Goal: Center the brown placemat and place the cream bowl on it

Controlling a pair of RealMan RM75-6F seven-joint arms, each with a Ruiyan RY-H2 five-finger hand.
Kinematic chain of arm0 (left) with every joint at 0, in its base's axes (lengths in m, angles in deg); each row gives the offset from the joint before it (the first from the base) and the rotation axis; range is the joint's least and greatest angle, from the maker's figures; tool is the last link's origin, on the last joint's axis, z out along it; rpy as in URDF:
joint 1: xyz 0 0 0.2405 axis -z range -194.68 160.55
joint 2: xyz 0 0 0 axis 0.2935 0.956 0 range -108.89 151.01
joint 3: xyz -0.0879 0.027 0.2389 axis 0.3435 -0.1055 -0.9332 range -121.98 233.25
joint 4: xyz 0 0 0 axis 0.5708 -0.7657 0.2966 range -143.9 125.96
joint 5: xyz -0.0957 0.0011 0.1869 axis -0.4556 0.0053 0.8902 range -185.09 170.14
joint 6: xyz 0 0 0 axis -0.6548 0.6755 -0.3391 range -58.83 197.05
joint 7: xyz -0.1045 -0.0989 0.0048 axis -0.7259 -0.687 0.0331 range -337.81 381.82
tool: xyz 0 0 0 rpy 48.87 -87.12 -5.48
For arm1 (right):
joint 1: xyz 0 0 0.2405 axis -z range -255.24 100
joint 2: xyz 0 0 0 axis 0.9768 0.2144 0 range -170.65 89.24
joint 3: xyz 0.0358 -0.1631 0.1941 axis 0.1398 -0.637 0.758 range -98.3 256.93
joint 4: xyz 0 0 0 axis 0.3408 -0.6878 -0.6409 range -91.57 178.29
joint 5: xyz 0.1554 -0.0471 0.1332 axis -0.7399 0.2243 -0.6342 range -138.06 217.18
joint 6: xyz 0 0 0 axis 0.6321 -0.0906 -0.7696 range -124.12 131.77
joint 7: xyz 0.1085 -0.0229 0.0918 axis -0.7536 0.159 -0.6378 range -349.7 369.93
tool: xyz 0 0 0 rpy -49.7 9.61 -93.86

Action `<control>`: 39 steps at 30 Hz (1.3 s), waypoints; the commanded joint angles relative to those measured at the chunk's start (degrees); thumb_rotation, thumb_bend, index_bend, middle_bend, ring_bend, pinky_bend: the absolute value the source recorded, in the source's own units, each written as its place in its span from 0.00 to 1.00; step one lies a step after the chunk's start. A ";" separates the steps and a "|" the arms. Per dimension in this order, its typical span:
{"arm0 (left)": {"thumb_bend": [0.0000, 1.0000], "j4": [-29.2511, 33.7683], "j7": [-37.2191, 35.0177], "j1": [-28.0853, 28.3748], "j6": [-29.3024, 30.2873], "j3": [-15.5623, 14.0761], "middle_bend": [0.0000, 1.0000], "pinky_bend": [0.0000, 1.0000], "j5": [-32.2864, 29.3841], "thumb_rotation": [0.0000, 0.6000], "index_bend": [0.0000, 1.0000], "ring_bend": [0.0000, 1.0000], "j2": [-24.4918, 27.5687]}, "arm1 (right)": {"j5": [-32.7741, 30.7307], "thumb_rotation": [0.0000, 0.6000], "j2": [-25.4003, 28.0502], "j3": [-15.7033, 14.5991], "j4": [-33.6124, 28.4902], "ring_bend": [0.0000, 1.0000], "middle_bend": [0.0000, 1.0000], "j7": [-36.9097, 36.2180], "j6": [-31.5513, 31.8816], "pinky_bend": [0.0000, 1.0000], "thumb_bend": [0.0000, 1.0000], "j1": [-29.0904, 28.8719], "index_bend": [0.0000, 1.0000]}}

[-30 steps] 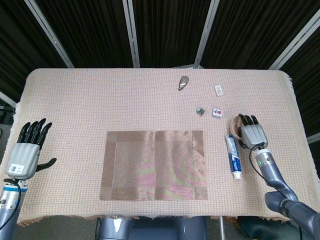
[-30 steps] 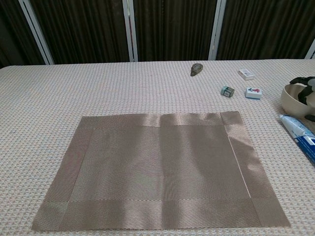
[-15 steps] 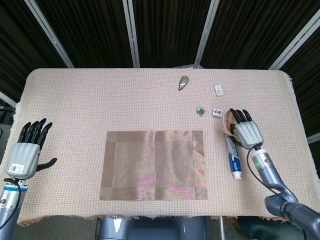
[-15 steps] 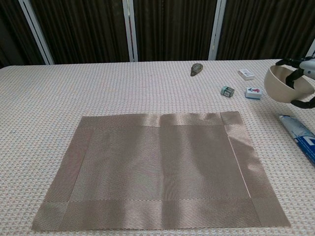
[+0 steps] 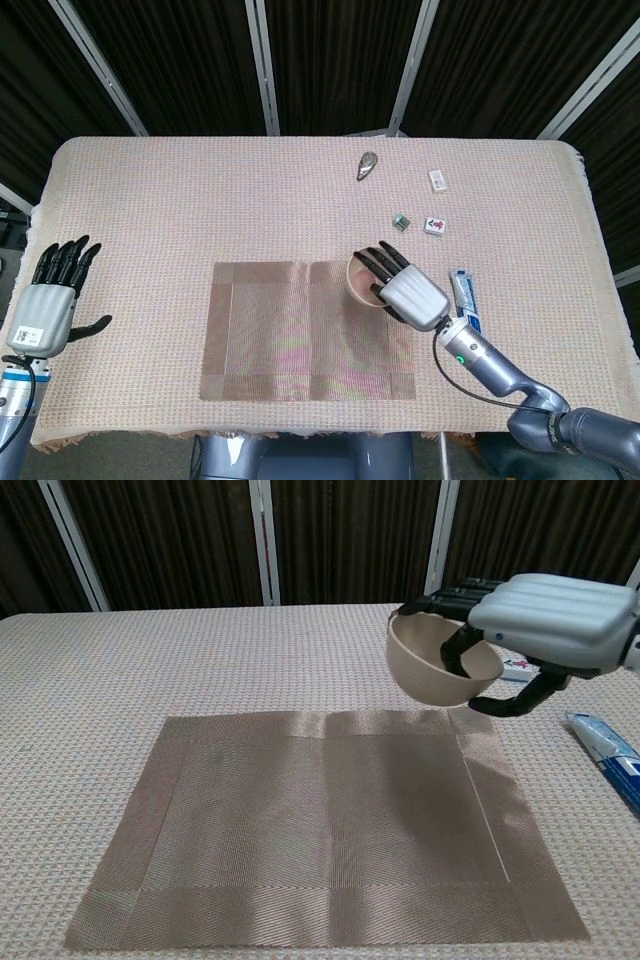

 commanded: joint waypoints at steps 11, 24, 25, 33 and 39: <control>0.00 -0.27 -2.55 -0.63 -0.32 0.15 0.00 0.00 -0.08 1.00 0.00 0.00 1.31 | -1.01 1.00 -12.56 0.75 0.59 0.00 0.03 14.12 -9.76 0.00 0.40 -6.70 0.69; 0.00 -0.13 -3.85 -0.71 -1.04 0.29 0.00 0.00 0.01 1.00 0.00 0.00 1.71 | -2.84 1.00 -17.94 0.12 5.35 0.00 0.03 17.10 -10.45 0.00 0.39 -7.10 0.68; 0.00 -0.12 -3.89 -0.71 -1.07 0.30 0.00 0.00 0.01 1.00 0.00 0.00 1.73 | -2.91 1.00 -17.96 0.07 5.45 0.00 0.03 17.10 -10.42 0.00 0.37 -7.06 0.55; 0.00 0.17 -3.63 -0.83 -1.24 0.22 0.00 0.00 0.48 1.00 0.00 0.00 1.64 | -4.72 1.00 -16.65 -0.68 3.97 0.00 0.00 18.81 -10.37 0.00 0.00 -6.13 0.00; 0.00 0.59 -3.45 -1.22 -0.89 0.09 0.00 0.00 0.96 1.00 0.00 0.00 1.68 | -4.45 1.00 -12.57 -0.92 -1.32 0.00 0.00 22.66 -6.90 0.00 0.00 -4.37 0.00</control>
